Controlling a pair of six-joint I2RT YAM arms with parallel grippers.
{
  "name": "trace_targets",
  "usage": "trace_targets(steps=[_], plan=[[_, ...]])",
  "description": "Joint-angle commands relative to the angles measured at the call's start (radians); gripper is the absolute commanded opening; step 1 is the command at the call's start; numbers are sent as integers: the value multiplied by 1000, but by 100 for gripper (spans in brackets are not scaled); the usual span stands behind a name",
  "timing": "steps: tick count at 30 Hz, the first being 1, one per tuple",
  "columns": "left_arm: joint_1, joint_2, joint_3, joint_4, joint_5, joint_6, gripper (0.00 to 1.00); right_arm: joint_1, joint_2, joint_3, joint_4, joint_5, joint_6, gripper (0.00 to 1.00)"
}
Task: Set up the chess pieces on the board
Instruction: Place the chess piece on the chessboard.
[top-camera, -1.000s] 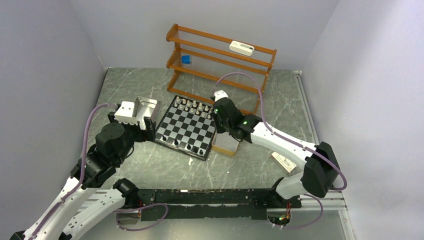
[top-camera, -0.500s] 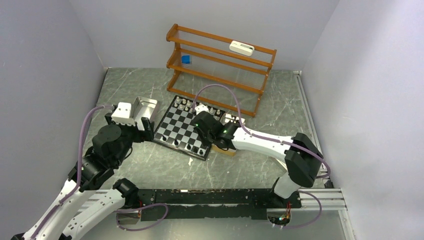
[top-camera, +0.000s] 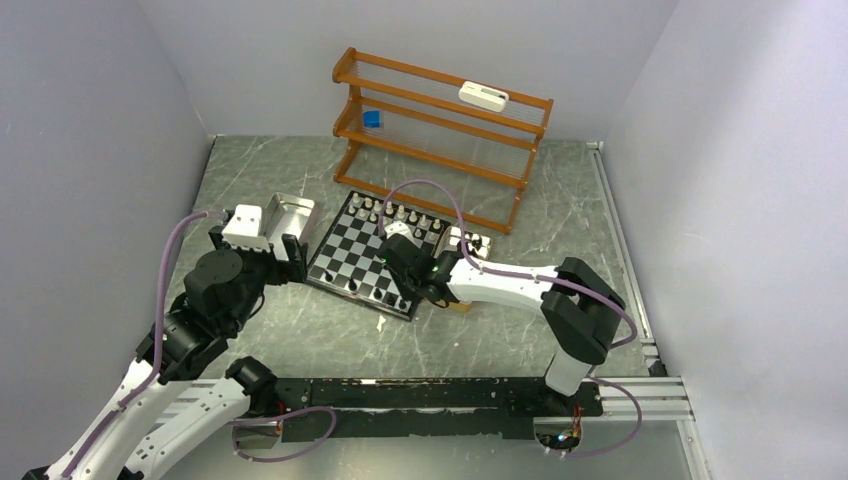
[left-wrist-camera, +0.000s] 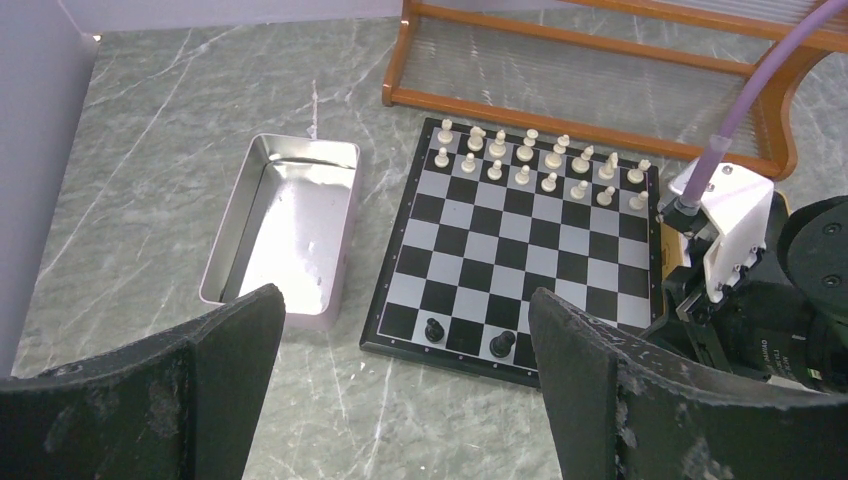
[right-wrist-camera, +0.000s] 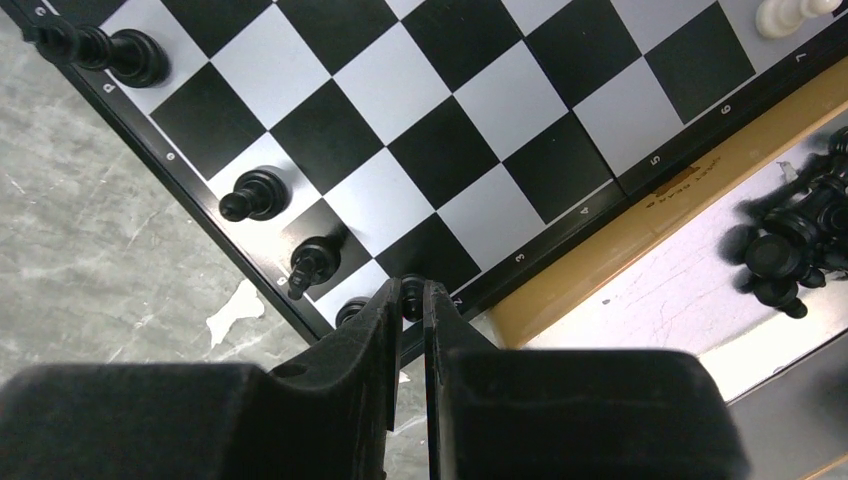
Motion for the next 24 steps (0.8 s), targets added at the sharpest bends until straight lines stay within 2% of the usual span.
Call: trace_targets(steps=[1,24], plan=[[-6,0,0,8,-12,-3,96,6,18,3,2,37,18,15],[-5,0,0,5,-13,-3,96,6,73,9,25,45,12,19]])
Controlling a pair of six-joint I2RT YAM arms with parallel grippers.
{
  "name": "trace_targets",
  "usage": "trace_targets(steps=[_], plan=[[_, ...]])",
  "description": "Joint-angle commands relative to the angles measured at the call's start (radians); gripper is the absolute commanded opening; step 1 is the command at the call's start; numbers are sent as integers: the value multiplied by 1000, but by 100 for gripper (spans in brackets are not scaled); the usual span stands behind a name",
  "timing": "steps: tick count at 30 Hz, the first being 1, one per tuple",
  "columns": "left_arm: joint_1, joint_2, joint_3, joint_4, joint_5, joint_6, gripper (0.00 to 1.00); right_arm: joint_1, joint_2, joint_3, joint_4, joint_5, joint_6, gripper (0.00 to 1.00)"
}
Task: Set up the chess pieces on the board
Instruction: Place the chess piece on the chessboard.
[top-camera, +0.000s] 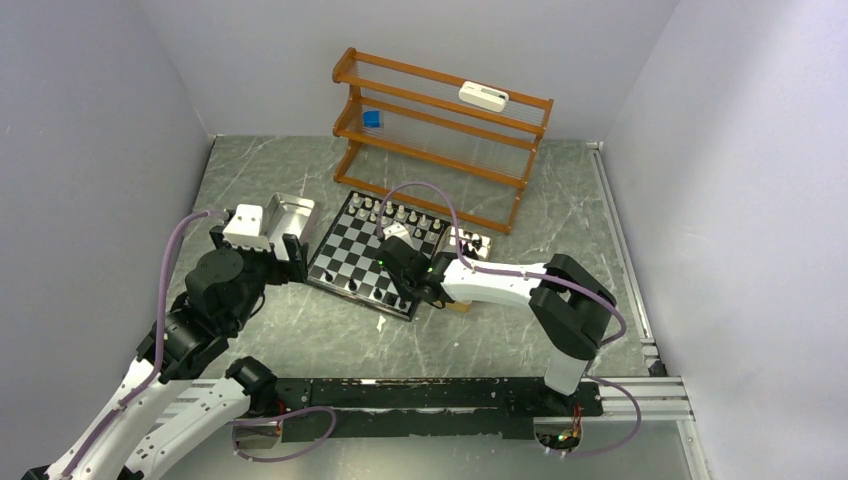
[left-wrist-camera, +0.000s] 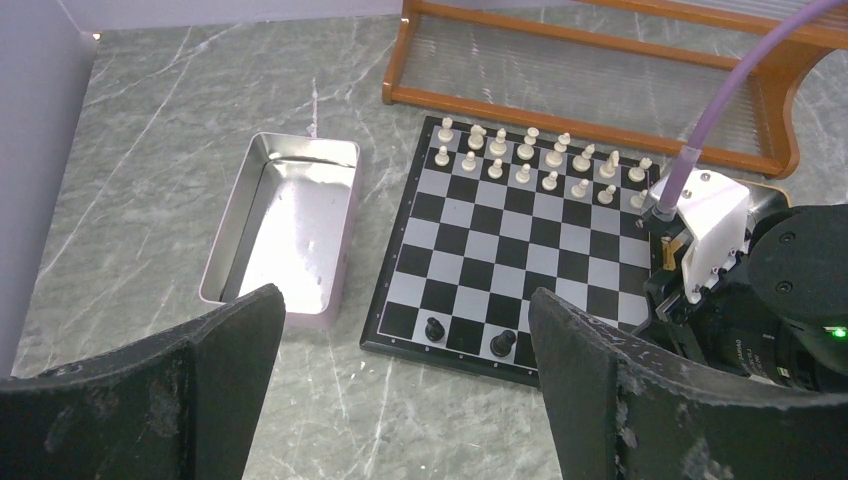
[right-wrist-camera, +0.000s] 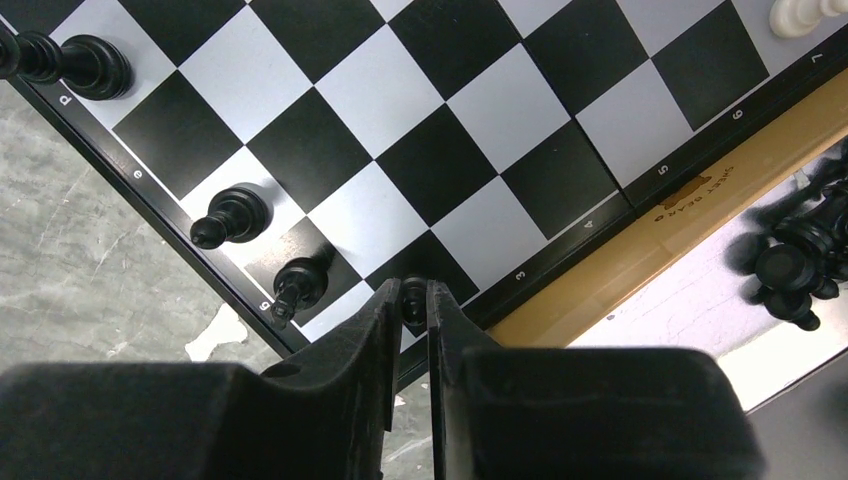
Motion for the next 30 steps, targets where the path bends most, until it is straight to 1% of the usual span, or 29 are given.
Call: trace_targets(steps=[1,12,30], plan=[[-5,-4,0,5,-12,-3,96,5,19,4,5,19,7,20],[-5,-9,0,3,-13,-3,96,5,20,15,-13,29,-3,27],[-5,-12,-1,5,-12,0,96,5,24,47,-33,42,-23,27]])
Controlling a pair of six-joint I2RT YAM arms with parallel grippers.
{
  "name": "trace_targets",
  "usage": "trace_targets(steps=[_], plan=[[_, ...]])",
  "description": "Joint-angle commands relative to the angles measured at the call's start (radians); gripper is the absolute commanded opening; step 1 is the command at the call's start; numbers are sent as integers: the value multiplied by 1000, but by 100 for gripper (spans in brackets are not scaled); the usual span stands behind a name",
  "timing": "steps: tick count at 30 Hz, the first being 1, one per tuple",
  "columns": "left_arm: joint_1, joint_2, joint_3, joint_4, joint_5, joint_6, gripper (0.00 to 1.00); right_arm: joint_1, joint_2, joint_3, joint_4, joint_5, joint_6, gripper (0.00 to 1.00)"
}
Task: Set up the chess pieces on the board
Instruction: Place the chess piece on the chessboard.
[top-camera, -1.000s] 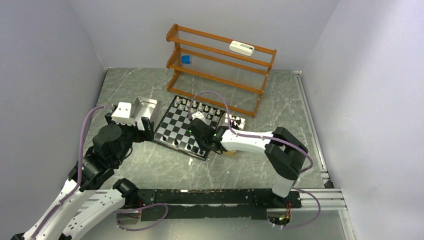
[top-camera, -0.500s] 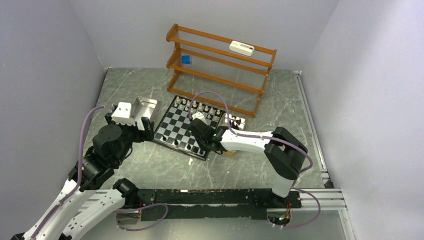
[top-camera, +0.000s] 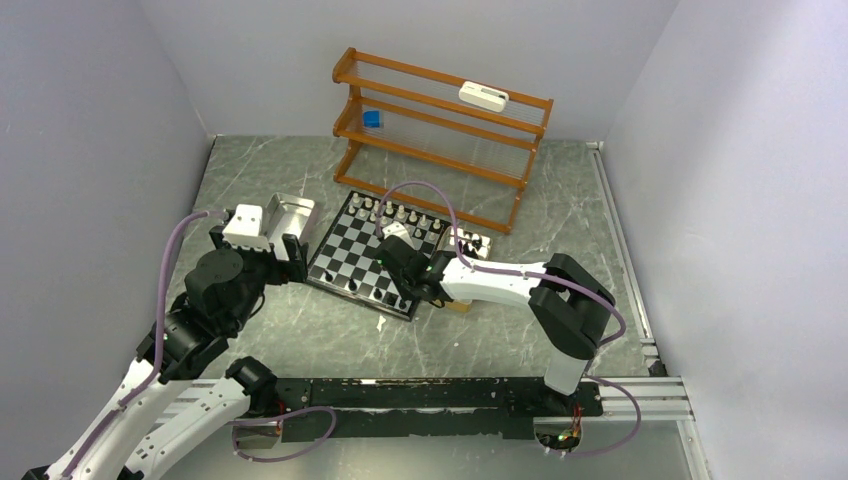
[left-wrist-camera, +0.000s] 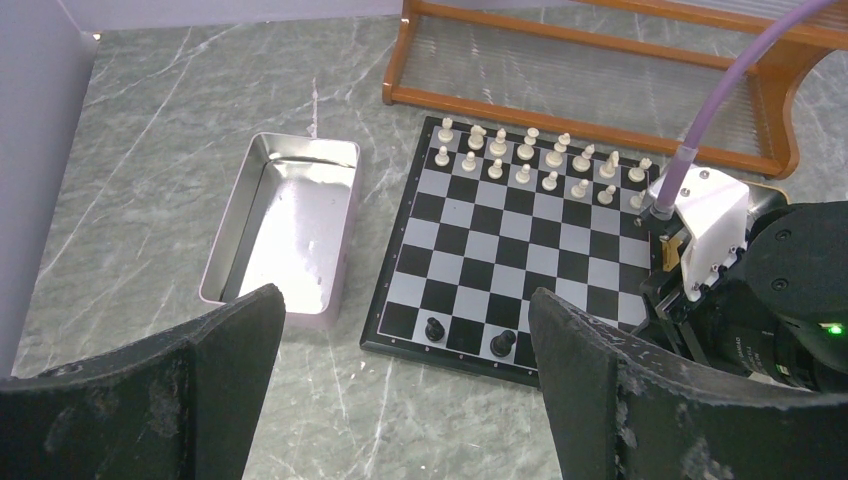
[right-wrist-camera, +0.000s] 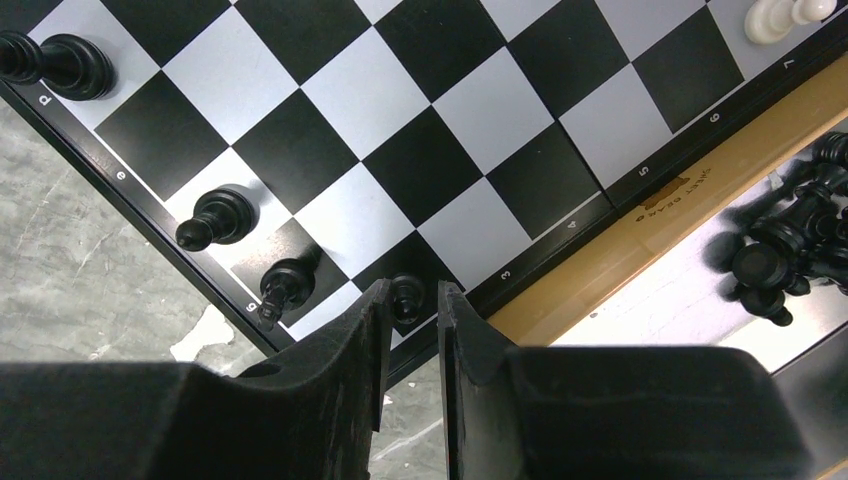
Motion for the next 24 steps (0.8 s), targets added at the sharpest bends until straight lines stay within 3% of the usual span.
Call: trace_targets(steps=[1,11,24], plan=[[-6,-11,0,5,-11,-1,96,5,19,34,-10,25,-6,27],[-6,-10,-2,6,-10,-2,96,6,0,55,-25,15,-6,27],[-6,4,16,-4,62,-23,96,-50,-165,63,-43,40,-28,28]])
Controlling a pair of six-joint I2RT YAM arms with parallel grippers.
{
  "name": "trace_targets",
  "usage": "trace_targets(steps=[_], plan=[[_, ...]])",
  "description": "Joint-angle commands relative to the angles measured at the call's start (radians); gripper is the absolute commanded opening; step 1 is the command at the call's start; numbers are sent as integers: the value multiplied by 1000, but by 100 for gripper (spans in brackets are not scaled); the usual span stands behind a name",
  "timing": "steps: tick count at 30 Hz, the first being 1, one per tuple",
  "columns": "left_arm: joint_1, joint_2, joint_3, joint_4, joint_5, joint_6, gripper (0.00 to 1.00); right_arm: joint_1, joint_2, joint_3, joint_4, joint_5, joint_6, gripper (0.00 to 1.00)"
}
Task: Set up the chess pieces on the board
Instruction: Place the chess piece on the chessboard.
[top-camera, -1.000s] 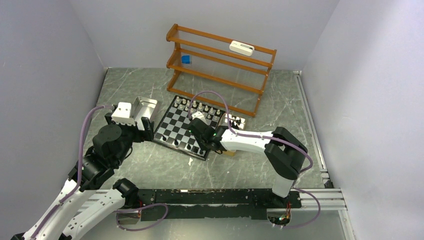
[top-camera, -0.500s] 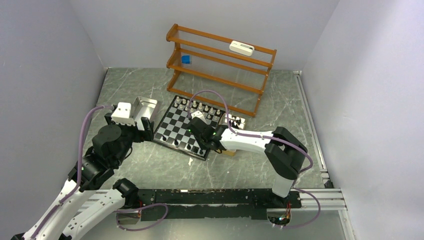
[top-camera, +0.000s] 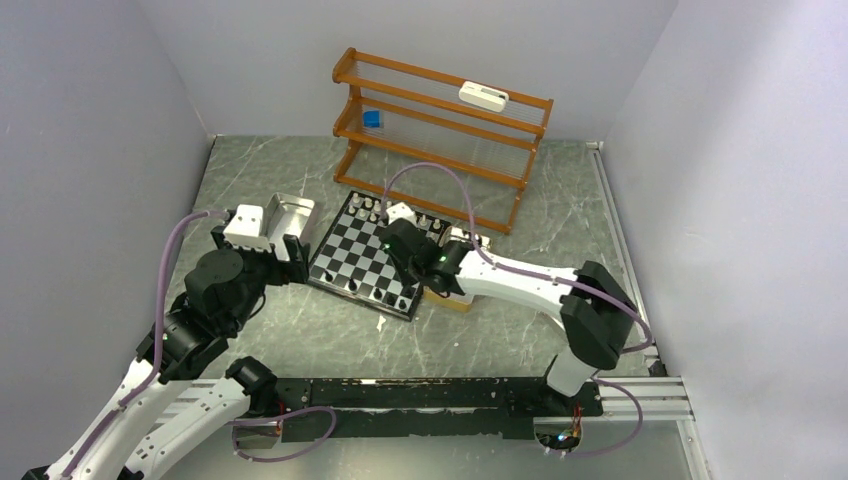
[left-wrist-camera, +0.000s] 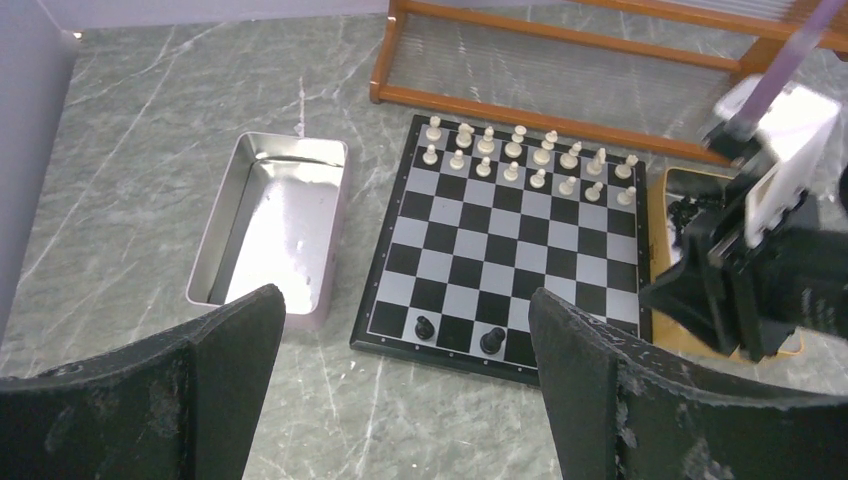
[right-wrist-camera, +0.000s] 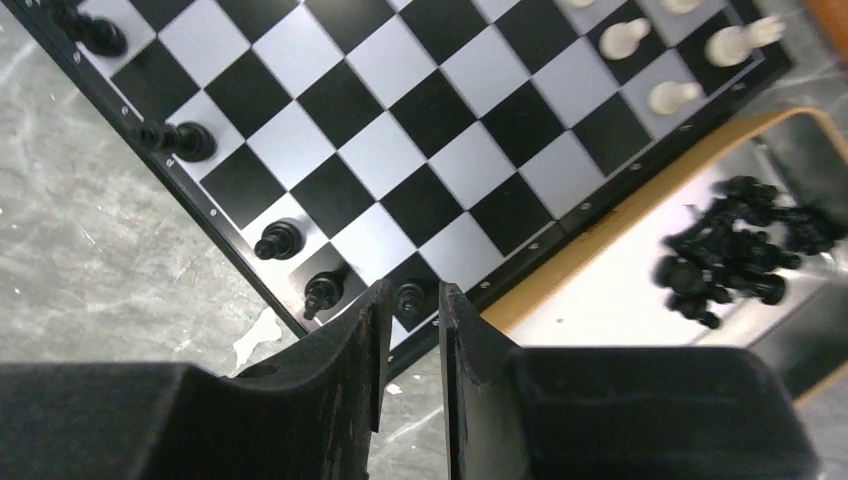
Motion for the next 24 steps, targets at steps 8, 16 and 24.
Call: trace_targets(steps=[8,16,24], plan=[[-6,12,-6,-16,214,-44,97,-233,-207,-89,26,61,-55,30],[-6,28,-49,13,243,-14,98,-373,-182,-167,110,41,-79,30],[-6,9,-75,23,247,-15,98,-414,-100,-180,143,14,-99,29]])
